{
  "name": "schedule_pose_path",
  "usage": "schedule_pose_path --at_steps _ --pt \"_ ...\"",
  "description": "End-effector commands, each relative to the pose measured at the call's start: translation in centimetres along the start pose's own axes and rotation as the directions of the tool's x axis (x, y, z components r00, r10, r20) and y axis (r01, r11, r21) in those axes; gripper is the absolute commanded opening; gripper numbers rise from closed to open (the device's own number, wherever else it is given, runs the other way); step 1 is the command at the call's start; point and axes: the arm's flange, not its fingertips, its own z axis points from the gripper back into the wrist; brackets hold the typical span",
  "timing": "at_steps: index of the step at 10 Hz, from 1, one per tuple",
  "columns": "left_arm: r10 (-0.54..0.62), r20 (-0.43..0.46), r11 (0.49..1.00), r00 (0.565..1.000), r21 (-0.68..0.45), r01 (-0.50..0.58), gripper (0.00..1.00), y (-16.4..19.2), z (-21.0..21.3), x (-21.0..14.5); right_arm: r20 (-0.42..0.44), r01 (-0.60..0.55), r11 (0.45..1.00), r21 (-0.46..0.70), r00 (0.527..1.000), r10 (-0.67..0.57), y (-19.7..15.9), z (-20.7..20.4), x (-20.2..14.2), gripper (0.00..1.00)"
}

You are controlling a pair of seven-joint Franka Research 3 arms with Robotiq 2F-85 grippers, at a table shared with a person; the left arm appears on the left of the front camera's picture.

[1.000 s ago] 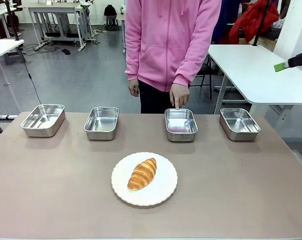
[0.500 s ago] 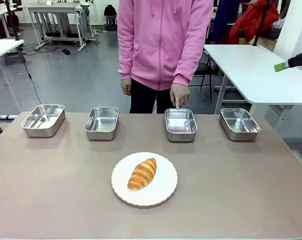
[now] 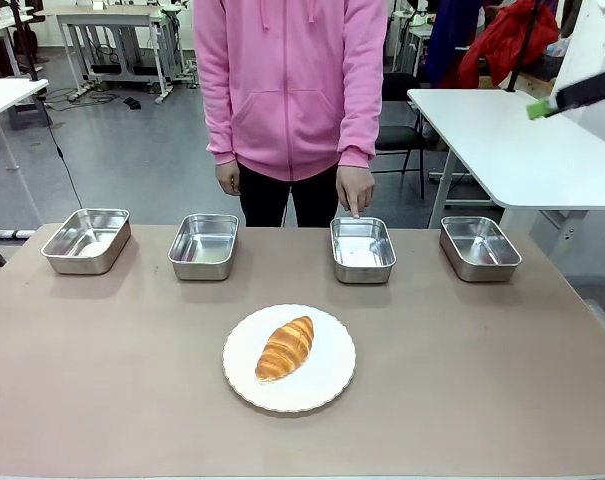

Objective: Place the bread in the container.
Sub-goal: Place the Butter Roll into the Airtight Container indicated by the human.

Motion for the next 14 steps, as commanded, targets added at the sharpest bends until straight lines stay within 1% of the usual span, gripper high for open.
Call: schedule_pose_path --at_steps 1,2,3,4,5,6,7,9,10,11,12,14 --pt "-0.01 0.003 1.0 1.0 -0.005 0.01 1.0 -0.1 0.2 0.0 -0.047 0.098 0.992 -0.083 0.994 -0.102 6.4 -2.8 1.5 1.0" --pt "-0.01 0.003 1.0 1.0 -0.005 0.01 1.0 -0.1 0.2 0.0 -0.074 0.185 0.974 -0.131 0.978 -0.196 9.1 -4.7 2.7 1.0" --pt "-0.01 0.003 1.0 1.0 -0.005 0.01 1.0 -0.1 0.2 0.0 -0.11 0.24 0.96 -0.143 0.96 -0.257 11.6 -6.9 3.4 1.0" --pt "-0.01 0.003 1.0 1.0 -0.005 0.01 1.0 -0.1 0.2 0.0 -0.133 0.307 0.932 -0.19 0.933 -0.334 13.7 -9.4 3.9 1.0" --pt "-0.01 0.003 1.0 1.0 -0.005 0.01 1.0 -0.1 0.2 0.0 -0.17 0.346 0.906 -0.243 0.904 -0.391 15.8 -12.1 3.9 1.0" --pt "-0.01 0.003 1.0 1.0 -0.005 0.01 1.0 -0.1 0.2 0.0 -0.211 0.37 0.881 -0.296 0.874 -0.438 18.1 -15.1 3.4 1.0" --pt "-0.01 0.003 1.0 1.0 -0.005 0.01 1.0 -0.1 0.2 0.0 -0.233 0.388 0.849 -0.358 0.844 -0.483 20.0 -17.5 2.5 1.0" --pt "-0.01 0.003 1.0 1.0 -0.005 0.01 1.0 -0.1 0.2 0.0 -0.256 0.437 0.796 -0.418 0.784 -0.565 22.4 -20.8 0.1 1.0" --pt "-0.01 0.003 1.0 1.0 -0.005 0.01 1.0 -0.1 0.2 0.0 -0.248 0.506 0.758 -0.411 0.738 -0.627 22.2 -21.8 -0.9 1.0" --pt "-0.01 0.003 1.0 1.0 -0.005 0.01 1.0 -0.1 0.2 0.0 -0.28 0.617 0.77 -0.161 0.72 -0.636 20.7 -20.0 -1.0 1.0" --pt "-0.01 0.003 1.0 1.0 -0.005 0.01 1.0 -0.1 0.2 0.0 -0.271 0.443 0.8 -0.405 0.777 -0.568 22.4 -21.6 -0.9 1.0" --pt "-0.01 0.003 1.0 1.0 -0.005 0.01 1.0 -0.1 0.2 0.0 -0.271 0.443 0.8 -0.405 0.777 -0.568 22.4 -21.6 -0.9 1.0"
